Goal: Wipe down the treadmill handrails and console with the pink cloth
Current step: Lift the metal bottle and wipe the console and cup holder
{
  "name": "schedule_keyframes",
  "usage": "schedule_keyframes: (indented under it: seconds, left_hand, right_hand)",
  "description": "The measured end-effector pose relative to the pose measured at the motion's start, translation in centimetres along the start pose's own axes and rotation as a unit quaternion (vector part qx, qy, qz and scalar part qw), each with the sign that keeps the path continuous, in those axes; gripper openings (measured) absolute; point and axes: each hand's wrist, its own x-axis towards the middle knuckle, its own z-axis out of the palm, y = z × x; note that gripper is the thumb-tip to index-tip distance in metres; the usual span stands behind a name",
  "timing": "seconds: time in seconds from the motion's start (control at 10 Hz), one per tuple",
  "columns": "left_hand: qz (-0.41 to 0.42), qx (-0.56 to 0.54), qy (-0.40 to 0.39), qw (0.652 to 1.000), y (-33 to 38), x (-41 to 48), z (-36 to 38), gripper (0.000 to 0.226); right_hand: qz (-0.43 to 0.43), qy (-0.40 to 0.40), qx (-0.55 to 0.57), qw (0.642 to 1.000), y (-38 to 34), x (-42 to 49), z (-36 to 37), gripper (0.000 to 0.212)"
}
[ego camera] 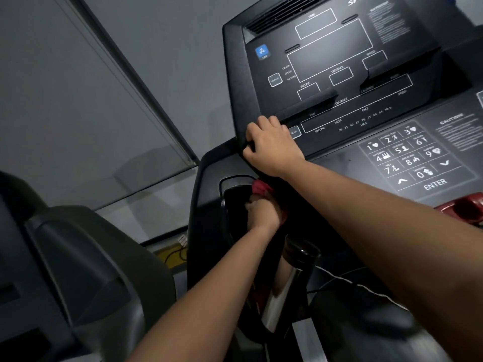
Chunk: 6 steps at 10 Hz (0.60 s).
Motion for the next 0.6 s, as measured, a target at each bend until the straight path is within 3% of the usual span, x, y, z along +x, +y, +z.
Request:
schedule_keyframes:
  seconds: [0.1, 0.2, 0.3, 0.4, 0.5, 0.6]
  left_hand:
    - [0.056, 0.070, -0.035, 0.995, -1.6, -1.2, -1.4, 0.036]
    - [0.231, 0.246, -0.042, 0.940, -3.9, -1.8, -2.6, 0.040]
    - [0.316, 0.308, -0.065, 0.895, -5.3, -1.7, -4.8, 0.052]
    - [0.336, 0.432, -0.151, 0.823, -4.8, -0.7, -7.3, 0.045]
    - [0.309, 0.611, -0.167, 0.709, -3.4, 1.2, -8.3, 0.047]
    - [0.272, 0.719, -0.128, 0.626, -2.7, 2.8, -7.4, 0.051]
  right_hand:
    - [0.004, -0.006, 0.001, 1.000, 0.0, -0.1, -0.2, 0.023]
    - [0.007, -0.012, 0.001, 1.000, -0.1, -0.1, -0.3, 0.024]
    - [0.010, -0.017, 0.005, 1.000, -0.1, -0.1, -0.4, 0.024]
    - [0.008, -0.021, 0.003, 1.000, 0.0, -0.2, -0.5, 0.025]
    - [0.009, -0.020, 0.002, 1.000, 0.0, -0.2, -0.5, 0.025]
    - [0.007, -0.014, 0.006, 1.000, 0.1, -0.2, -0.4, 0.024]
